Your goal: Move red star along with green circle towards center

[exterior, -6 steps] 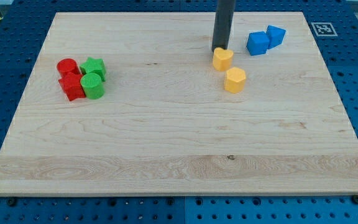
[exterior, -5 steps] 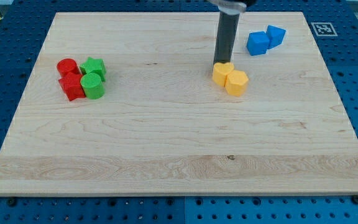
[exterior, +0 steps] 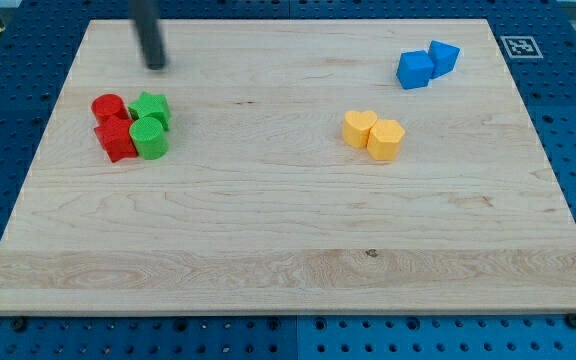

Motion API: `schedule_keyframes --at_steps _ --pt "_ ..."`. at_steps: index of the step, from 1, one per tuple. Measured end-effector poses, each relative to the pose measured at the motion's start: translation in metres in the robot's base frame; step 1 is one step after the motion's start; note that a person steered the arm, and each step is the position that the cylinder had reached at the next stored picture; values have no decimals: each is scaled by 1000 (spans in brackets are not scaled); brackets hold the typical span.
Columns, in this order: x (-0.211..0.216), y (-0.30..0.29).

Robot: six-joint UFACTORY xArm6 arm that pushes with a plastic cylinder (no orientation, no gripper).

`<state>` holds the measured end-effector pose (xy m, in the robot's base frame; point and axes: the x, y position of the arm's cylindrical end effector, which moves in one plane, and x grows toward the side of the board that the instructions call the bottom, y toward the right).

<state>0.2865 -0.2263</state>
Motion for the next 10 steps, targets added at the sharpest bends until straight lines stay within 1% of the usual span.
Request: schedule_keyframes --at_steps 1,2,3,5,6,7,9,10 --pt "2 -78" --pt "9 -79" --pt "39 -78" --pt "62 -79" --pt "90 -75" --pt "131 -47" --pt "146 133" --pt "154 177"
